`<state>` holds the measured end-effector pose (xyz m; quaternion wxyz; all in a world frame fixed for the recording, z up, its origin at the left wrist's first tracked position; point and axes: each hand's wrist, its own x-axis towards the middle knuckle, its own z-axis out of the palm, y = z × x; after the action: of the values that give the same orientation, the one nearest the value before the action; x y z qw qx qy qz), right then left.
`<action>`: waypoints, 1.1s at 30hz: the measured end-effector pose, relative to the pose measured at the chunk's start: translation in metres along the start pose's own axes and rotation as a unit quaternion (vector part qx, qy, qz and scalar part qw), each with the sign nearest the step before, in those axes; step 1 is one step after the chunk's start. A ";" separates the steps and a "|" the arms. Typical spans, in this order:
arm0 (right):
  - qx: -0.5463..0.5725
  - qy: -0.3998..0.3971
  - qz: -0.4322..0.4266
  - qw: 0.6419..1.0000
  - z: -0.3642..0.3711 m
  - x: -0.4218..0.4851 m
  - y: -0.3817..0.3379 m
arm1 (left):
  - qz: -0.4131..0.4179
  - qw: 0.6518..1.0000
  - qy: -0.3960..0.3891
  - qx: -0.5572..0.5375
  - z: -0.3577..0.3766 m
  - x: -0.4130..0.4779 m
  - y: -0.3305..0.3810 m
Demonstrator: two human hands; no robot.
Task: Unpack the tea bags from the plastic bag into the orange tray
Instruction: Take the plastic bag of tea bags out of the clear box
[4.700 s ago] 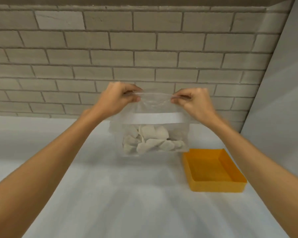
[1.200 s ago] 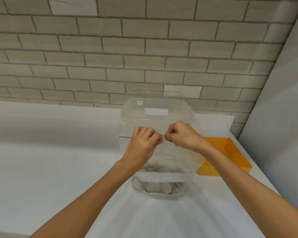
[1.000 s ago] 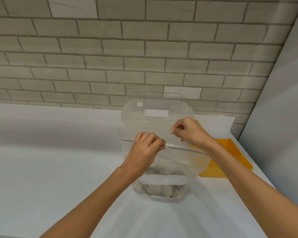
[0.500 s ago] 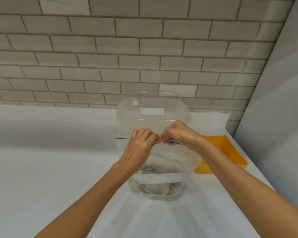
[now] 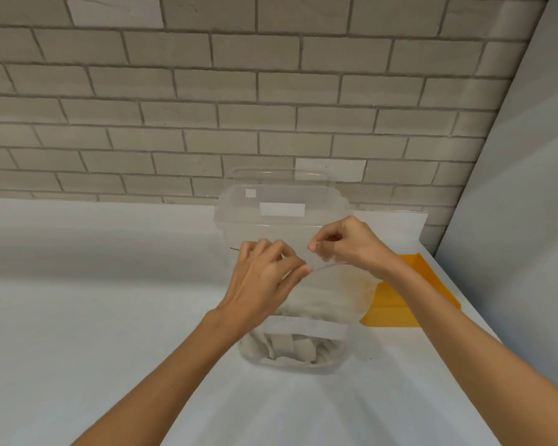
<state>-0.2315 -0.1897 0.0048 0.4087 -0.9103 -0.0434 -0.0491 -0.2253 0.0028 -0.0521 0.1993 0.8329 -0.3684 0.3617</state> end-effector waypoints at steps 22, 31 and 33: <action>-0.316 -0.104 0.097 0.938 0.052 -0.012 0.044 | -0.223 0.945 -0.201 0.132 -0.002 0.003 -0.011; -0.050 -0.125 0.116 0.984 0.043 -0.035 0.063 | -0.377 0.888 -0.251 -0.077 -0.004 -0.039 -0.031; -0.008 -0.118 0.120 0.986 0.055 -0.040 0.061 | -0.431 0.823 -0.226 -0.293 -0.002 -0.043 -0.027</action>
<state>-0.2613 -0.1904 -0.0817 0.3963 -0.9116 0.0185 0.1074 -0.2260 0.0419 -0.0844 0.4810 0.8674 -0.0955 -0.0842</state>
